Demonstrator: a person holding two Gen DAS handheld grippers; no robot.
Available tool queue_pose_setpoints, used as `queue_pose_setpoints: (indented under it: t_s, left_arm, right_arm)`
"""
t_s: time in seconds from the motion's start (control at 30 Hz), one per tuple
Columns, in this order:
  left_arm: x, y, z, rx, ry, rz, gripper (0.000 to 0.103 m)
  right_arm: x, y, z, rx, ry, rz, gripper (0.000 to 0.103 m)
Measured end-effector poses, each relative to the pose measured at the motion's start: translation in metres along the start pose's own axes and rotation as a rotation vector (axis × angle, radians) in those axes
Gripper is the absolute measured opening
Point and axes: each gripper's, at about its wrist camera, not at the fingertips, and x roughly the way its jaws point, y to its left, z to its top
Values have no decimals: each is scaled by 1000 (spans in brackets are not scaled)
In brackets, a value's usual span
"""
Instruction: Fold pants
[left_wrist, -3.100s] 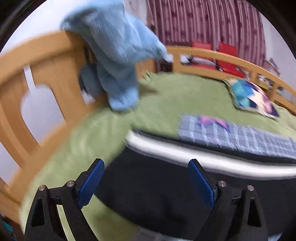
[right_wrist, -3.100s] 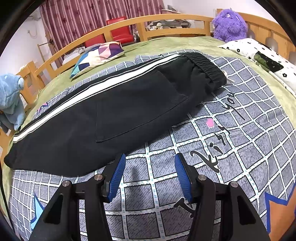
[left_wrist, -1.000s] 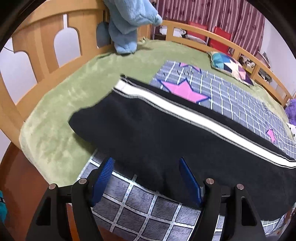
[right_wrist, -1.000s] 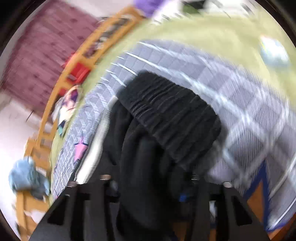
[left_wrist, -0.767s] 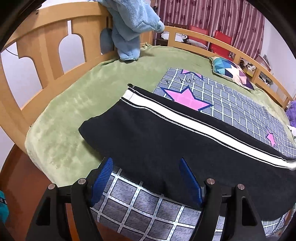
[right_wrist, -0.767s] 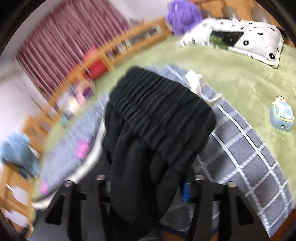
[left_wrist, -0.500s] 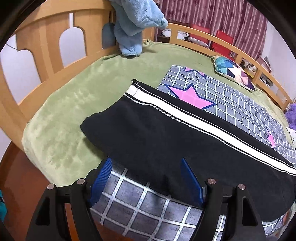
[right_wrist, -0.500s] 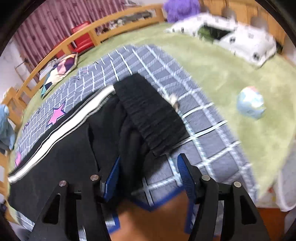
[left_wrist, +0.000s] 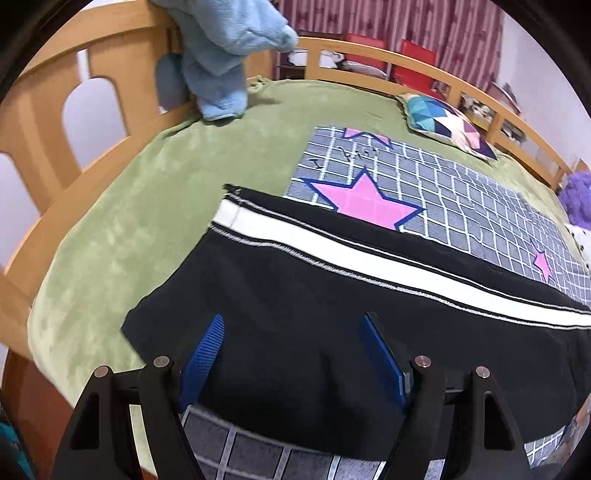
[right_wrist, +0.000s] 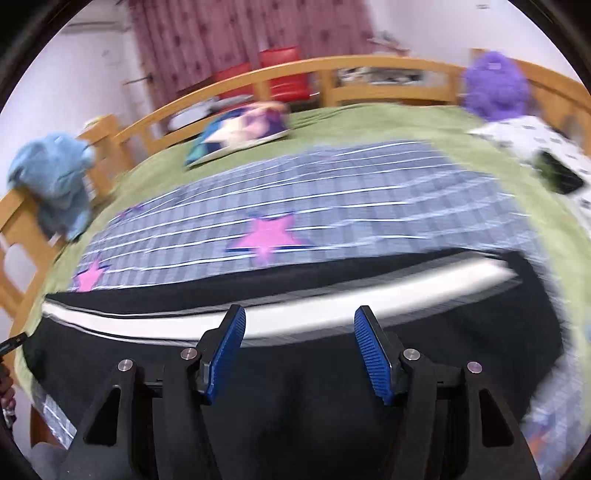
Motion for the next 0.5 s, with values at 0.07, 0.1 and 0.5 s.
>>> queue_pose_setpoints:
  t_s: [0.07, 0.1, 0.5]
  left_arm:
    - [4, -1, 1, 12, 8, -28, 75]
    - [5, -1, 1, 16, 12, -36, 75]
    - [27, 14, -15, 49, 32, -75, 75]
  right_arm:
    - [30, 27, 7, -26, 47, 36, 60]
    - [45, 40, 10, -47, 66, 56, 60]
    - [149, 121, 12, -468, 315, 66, 58]
